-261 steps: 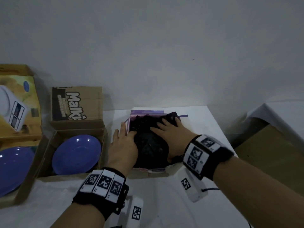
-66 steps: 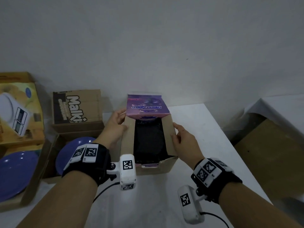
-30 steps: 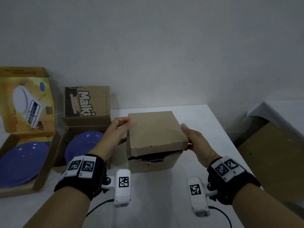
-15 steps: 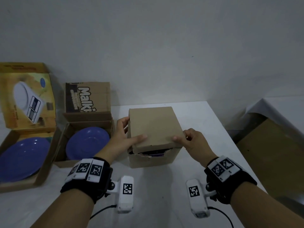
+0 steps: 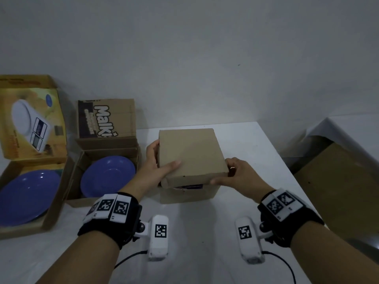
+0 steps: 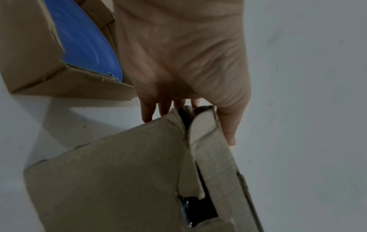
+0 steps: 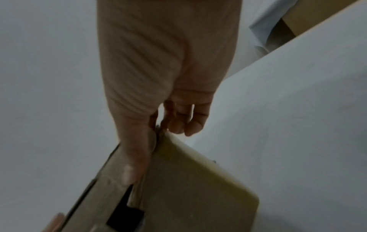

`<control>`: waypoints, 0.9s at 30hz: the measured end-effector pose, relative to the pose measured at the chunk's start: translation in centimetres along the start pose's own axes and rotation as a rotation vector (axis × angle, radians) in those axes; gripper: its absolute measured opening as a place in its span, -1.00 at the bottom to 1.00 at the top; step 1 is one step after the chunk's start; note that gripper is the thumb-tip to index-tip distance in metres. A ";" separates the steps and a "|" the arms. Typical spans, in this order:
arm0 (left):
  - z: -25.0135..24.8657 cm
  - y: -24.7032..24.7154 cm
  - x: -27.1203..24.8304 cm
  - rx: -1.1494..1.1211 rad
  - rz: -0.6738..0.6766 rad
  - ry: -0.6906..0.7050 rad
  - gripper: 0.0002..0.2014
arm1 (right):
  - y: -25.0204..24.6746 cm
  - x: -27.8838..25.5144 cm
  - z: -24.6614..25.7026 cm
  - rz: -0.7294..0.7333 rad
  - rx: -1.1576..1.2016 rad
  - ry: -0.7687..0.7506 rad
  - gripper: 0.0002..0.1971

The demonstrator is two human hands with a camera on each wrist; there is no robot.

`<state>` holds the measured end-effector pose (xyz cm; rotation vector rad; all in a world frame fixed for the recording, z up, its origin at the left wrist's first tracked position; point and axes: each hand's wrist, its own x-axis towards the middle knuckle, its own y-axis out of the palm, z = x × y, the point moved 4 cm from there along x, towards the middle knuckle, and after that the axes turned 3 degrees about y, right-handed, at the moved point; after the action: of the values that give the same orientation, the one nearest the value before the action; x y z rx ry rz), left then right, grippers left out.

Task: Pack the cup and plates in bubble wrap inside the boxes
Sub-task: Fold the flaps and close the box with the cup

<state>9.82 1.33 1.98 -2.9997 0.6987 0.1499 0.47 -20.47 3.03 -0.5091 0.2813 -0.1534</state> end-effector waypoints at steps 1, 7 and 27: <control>-0.1 0.0 0.1 -0.013 -0.004 -0.002 -0.24 | -0.6 0.0 0.1 0.010 -0.023 -0.004 -0.75; -0.5 0.2 0.9 -0.080 -0.048 0.005 -0.34 | -1.5 0.5 0.6 -0.090 0.038 -0.041 -0.86; -0.6 0.5 0.3 -0.028 -0.026 -0.028 -0.29 | -1.3 0.6 0.2 -0.058 0.093 -0.021 -0.92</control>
<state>9.92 0.71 2.49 -3.0257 0.6609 0.2023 1.03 -21.66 3.76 -0.4266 0.2379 -0.2166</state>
